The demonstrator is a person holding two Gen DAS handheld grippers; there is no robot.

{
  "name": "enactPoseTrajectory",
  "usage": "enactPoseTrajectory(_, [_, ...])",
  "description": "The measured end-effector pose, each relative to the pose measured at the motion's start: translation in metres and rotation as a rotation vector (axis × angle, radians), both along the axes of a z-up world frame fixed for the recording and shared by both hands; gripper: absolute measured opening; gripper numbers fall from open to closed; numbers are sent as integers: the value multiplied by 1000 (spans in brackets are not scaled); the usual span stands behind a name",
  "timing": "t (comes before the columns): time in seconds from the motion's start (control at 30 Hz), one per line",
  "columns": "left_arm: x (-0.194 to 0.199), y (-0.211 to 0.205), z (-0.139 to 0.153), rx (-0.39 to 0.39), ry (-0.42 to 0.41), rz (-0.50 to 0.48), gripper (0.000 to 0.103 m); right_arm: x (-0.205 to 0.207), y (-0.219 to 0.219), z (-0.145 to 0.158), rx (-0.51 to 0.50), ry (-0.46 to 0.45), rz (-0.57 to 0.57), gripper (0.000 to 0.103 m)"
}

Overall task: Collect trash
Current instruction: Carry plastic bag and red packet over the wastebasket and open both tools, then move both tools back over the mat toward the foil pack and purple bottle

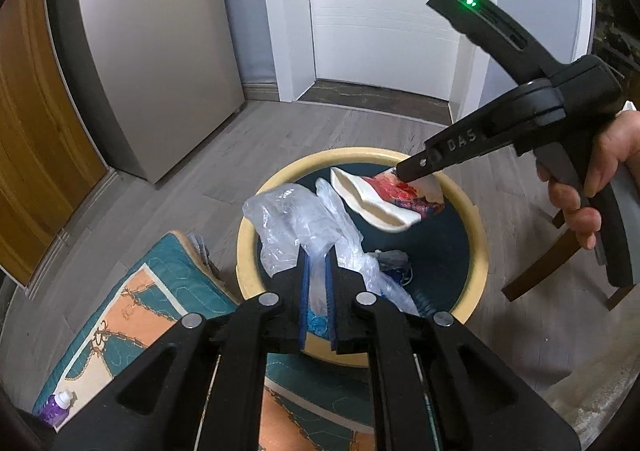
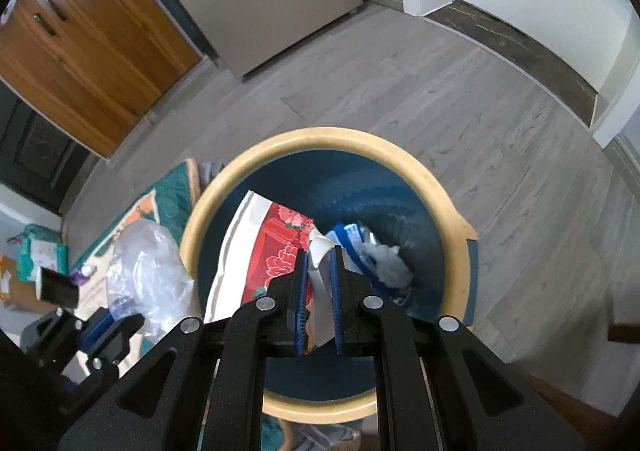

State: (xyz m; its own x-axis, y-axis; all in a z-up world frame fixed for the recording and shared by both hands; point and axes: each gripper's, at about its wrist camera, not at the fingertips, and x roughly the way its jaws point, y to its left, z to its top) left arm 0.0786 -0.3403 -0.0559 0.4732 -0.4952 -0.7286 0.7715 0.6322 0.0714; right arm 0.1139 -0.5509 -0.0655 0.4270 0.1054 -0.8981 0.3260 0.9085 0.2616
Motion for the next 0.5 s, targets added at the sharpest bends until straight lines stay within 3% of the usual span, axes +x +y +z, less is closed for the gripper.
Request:
enactPoseTrajectory(0.03, [1, 1, 0, 2, -2, 4, 27, 0, -1, 0, 4, -1, -7, 19])
enactPoseTrajectory(0.1, [3, 6, 3, -13, -11, 30, 43, -2, -5, 1, 13, -10, -27, 21])
enactPoseTrajectory(0.2, [7, 12, 7, -40, 4, 53, 44, -2, -5, 2, 10, -17, -26, 25])
enactPoseTrajectory(0.27, [10, 14, 8, -43, 0, 65, 51, -3, -3, 3, 3, -19, -19, 31])
enactPoseTrajectory(0.37, [11, 17, 10, -56, 6, 83, 62, -3, -2, 6, -10, -28, -19, 44])
enactPoseTrajectory(0.43, [11, 18, 10, -54, 4, 88, 66, -4, -3, 10, -6, -42, -31, 65])
enactPoseTrajectory(0.5, [10, 21, 13, -57, -8, 95, 78, -5, -4, 15, 17, -67, -51, 77])
